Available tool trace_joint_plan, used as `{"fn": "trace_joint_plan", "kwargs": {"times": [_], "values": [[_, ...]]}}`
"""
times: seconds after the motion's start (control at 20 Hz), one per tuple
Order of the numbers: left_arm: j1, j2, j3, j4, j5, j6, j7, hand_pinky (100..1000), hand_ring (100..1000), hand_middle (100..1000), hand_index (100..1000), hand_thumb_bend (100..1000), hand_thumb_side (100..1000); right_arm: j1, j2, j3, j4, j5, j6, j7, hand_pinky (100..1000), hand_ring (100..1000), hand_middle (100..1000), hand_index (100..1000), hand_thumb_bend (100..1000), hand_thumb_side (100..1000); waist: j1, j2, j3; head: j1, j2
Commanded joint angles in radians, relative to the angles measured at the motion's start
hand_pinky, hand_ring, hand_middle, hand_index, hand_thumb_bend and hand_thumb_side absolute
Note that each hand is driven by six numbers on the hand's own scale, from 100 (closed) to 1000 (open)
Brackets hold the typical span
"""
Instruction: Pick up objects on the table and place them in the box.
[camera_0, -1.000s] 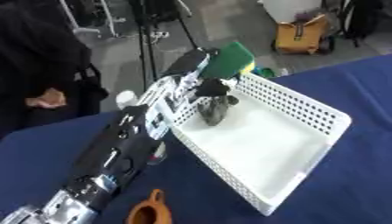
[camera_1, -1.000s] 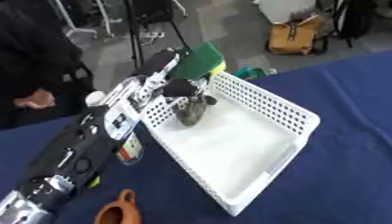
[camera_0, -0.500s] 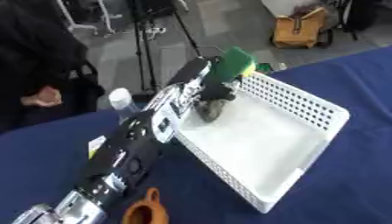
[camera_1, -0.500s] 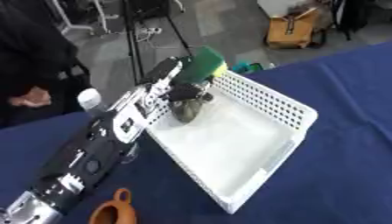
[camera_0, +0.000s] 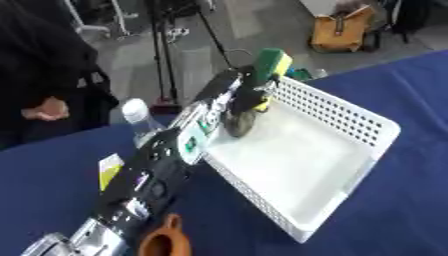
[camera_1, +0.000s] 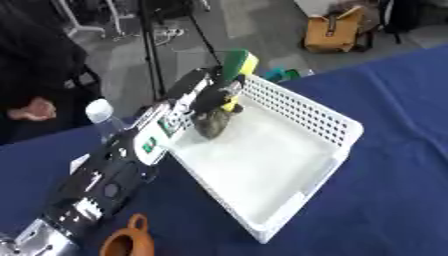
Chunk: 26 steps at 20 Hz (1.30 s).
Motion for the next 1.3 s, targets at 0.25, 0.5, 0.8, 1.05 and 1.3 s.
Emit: {"fn": "trace_joint_plan", "kwargs": {"times": [0.25, 0.5, 0.8, 1.05, 1.3], "values": [[-0.038, 0.018, 0.006, -0.009, -0.098, -0.056, -0.07, 962, 999, 997, 1000, 165, 1000, -0.009, -0.005, 0.001, -0.012, -0.011, -0.004, 0.005, 614, 523, 485, 567, 100, 588, -0.012, -0.021, 0.001, 0.007, -0.01], [-0.041, 0.013, 0.006, -0.014, -0.194, -0.103, -0.078, 1000, 1000, 1000, 1000, 221, 1000, -0.008, -0.005, 0.003, -0.012, -0.014, -0.005, 0.008, 614, 523, 485, 567, 100, 588, -0.012, -0.021, -0.002, 0.009, -0.013], [-0.047, 0.006, 0.017, -0.018, -0.208, -0.118, -0.089, 1000, 1000, 1000, 1000, 184, 1000, -0.007, -0.005, 0.004, -0.012, -0.015, -0.006, 0.011, 615, 522, 485, 568, 100, 588, -0.013, -0.024, 0.001, 0.008, -0.012], [-0.051, 0.003, 0.015, -0.051, -0.164, -0.098, -0.074, 1000, 1000, 1000, 1000, 120, 1000, -0.004, -0.004, 0.004, -0.012, -0.015, -0.007, 0.012, 615, 522, 485, 568, 100, 588, -0.016, -0.028, 0.007, 0.006, -0.01], [-0.065, 0.009, 0.0, -0.083, -0.113, -0.097, -0.152, 1000, 1000, 1000, 1000, 153, 1000, 0.007, -0.003, 0.002, -0.012, -0.015, -0.003, 0.013, 615, 522, 485, 568, 100, 590, -0.026, -0.042, 0.023, -0.001, 0.005]]}}
